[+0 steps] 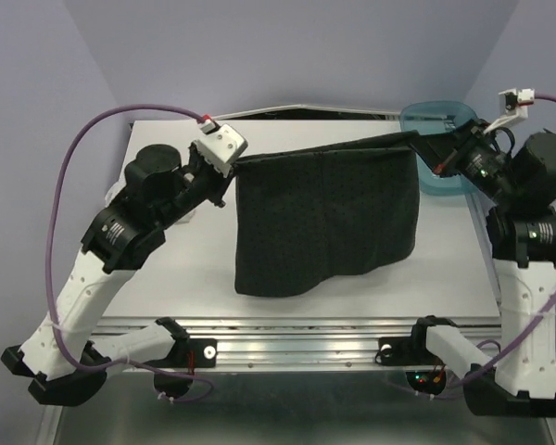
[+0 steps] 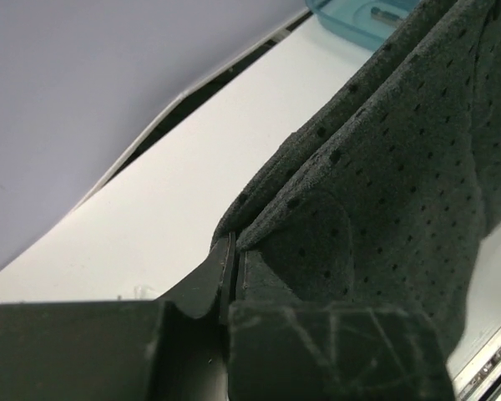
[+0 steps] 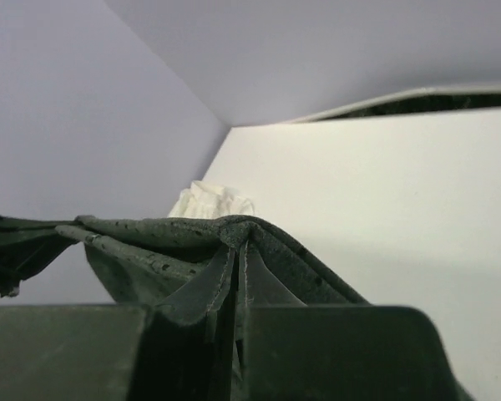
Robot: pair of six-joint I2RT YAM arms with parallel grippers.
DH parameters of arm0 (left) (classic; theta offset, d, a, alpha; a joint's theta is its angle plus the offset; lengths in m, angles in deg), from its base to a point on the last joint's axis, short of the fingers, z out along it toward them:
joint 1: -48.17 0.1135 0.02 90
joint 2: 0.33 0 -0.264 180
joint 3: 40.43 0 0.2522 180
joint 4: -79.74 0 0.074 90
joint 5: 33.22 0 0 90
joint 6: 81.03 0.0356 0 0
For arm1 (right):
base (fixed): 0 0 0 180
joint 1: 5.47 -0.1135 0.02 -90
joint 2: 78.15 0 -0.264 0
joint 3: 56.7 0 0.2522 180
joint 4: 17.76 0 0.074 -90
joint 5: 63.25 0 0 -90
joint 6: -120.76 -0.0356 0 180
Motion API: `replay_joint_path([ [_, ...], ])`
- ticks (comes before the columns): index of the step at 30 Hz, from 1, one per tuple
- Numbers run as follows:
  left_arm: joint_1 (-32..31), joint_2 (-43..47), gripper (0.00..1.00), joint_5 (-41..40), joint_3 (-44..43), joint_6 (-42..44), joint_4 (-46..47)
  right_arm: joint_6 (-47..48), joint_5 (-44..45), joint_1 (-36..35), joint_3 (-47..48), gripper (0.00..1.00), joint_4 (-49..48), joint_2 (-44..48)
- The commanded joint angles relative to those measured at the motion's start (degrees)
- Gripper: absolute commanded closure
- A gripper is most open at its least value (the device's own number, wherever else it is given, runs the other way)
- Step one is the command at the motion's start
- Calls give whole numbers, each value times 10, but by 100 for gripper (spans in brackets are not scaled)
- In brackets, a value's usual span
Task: Fold and stack the skirts
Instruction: Flatten the skirt out
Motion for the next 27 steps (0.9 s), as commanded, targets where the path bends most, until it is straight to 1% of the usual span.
replay_joint_path([
  [1,29,-70,94,-123,-26,-9,-26,30,140,31,8,99,16,-117],
  [2,30,-95,94,-131,-31,-9,-26,33,149,31,11,99,15,-144],
  [3,31,-144,93,-138,-38,-8,-28,36,156,31,16,96,12,-200],
  [4,37,-168,87,-136,-56,-6,-31,41,155,31,25,81,12,-231],
  [5,40,-193,82,-132,-69,-6,-33,39,155,31,51,68,18,-260],
  [6,44,-245,64,-114,-102,-2,-38,36,149,31,62,54,16,-318],
  [7,48,-269,52,-106,-122,1,-50,36,136,31,68,29,7,-340],
  [8,57,-323,42,-98,-146,9,-57,36,135,31,78,20,-9,-354],
  [9,62,-353,28,-82,-206,15,-86,44,124,31,86,2,-13,-377],
  [10,67,-379,24,-70,-241,16,-104,48,118,31,102,0,-9,-391],
  [11,86,-428,19,-55,-279,21,-118,51,114,31,118,0,0,-400],
  [12,94,-452,9,-33,-349,23,-150,64,114,31,134,0,2,-407],
  [14,123,-500,8,-14,-402,20,-167,76,101,31,144,0,8,-408],
  [15,133,-509,8,4,-433,17,-171,84,89,31,142,0,10,-408],
  [17,151,-513,8,16,-429,4,-167,116,43,31,128,2,13,-403],
  [18,165,-503,9,31,-395,-6,-150,141,33,26,109,3,23,-401],
  [20,170,-476,11,43,-331,-12,-120,179,10,26,88,6,39,-399],
  [21,170,-441,12,57,-257,-11,-101,196,2,26,81,7,64,-401],
  [22,171,-425,14,69,-219,-12,-66,227,0,26,65,12,87,-404],
  [23,170,-392,16,80,-181,-13,-50,245,-5,26,54,15,96,-405],
  [24,170,-378,19,92,-148,-16,-36,263,-11,26,44,17,105,-407],
  [25,171,-368,24,118,-87,-19,-13,284,-10,21,35,23,114,-408],
  [27,171,-348,35,136,-33,-35,11,308,-2,16,0,30,112,-411],
])
